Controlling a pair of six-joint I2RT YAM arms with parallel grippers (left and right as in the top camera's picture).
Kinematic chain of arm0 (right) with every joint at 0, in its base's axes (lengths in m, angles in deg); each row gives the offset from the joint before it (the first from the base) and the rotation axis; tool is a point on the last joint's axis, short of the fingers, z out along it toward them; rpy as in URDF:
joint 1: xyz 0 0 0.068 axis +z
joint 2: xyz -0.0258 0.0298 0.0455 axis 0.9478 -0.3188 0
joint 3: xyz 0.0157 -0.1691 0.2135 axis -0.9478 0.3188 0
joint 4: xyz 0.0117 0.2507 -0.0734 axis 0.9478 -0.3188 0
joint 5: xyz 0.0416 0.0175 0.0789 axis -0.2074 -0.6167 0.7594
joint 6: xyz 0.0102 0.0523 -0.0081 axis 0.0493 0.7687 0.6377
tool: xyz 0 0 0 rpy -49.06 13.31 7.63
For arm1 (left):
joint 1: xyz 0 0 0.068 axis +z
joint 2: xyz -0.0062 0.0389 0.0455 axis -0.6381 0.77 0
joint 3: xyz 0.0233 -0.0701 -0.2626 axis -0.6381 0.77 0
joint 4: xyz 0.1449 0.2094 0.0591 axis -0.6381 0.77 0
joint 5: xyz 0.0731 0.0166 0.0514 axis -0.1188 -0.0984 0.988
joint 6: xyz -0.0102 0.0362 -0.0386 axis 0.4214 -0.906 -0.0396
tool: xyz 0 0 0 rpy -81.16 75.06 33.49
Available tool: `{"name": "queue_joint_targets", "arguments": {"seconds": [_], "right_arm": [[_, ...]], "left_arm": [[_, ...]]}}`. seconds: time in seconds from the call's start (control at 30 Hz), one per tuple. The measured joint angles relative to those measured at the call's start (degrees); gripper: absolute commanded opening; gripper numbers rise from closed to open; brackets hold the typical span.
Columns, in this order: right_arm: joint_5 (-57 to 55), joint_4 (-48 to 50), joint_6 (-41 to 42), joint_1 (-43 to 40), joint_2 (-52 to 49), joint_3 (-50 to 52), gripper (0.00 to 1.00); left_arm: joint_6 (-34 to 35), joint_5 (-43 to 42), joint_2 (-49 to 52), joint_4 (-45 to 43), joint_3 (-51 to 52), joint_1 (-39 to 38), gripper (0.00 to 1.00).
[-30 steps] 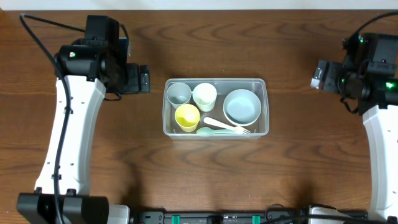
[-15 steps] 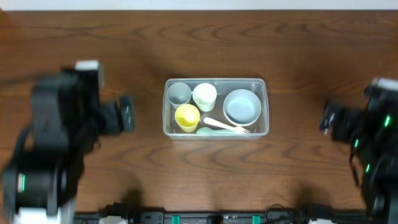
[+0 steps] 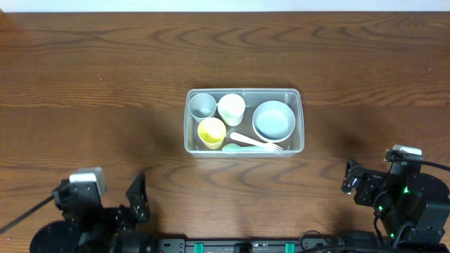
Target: Pack container
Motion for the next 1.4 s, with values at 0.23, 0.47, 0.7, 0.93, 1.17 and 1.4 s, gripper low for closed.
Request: {"name": "queue_joint_targets", "arguments": {"seconds": [0.23,0.47,0.7,0.93,1.17,1.4], "right_arm": [[0.35,-0.02,0.35,0.00,0.00,0.07,0.99],[0.35,-0.13,0.37,0.00,0.00,0.17,0.99],[0.26,-0.33,0.35,0.00,0.04,0.37,0.99],[0.09,14.08,-1.36,2.47,7.96,7.15,0.99],[2.05,33.62,-1.95,3.87,22.43,22.43,0.99],[3.63,54.55,-2.73,4.57,25.22,34.93,0.99]], "left_arm": [[0.66,0.00,-0.57,1.75,0.24,0.00,0.98],[0.66,0.02,-0.57,1.75,0.24,0.00,0.98],[0.66,0.00,-0.57,1.75,0.24,0.00,0.98],[0.66,0.00,-0.57,1.73,0.28,0.00,0.98],[0.66,0.00,-0.57,1.75,0.33,0.00,0.98],[0.66,0.00,-0.57,1.75,0.33,0.00,0.98]]}}
